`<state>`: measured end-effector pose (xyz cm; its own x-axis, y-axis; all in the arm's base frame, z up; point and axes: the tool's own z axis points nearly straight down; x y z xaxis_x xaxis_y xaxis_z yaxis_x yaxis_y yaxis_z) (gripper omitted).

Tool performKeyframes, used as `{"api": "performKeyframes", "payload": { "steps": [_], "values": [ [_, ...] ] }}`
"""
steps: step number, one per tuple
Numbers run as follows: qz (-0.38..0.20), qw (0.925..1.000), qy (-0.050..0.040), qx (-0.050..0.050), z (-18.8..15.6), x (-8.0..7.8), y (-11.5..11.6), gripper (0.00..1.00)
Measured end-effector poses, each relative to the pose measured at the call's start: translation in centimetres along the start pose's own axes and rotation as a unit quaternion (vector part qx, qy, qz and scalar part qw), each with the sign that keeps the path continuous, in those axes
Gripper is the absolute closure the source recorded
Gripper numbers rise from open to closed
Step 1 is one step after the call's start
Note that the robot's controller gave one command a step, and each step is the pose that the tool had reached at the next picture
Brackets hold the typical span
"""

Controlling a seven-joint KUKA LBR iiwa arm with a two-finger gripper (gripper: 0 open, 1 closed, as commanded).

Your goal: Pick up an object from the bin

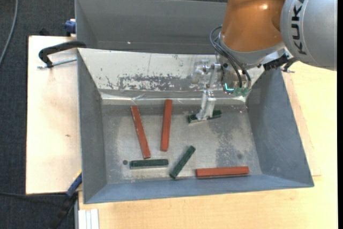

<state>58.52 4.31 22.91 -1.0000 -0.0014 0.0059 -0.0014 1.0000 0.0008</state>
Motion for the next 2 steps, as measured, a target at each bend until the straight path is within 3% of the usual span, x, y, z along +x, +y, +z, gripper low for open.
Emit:
{"api": "performKeyframes", "payload": {
  "steps": [1, 2],
  "values": [
    [0.001, 1.0, -0.0044, 0.0, -0.5, -0.1, 0.0, 0.0],
    [-0.027, 0.9996, -0.0058, 0.0, 7.0, 0.5, -3.7, 0.0]
  ]
}}
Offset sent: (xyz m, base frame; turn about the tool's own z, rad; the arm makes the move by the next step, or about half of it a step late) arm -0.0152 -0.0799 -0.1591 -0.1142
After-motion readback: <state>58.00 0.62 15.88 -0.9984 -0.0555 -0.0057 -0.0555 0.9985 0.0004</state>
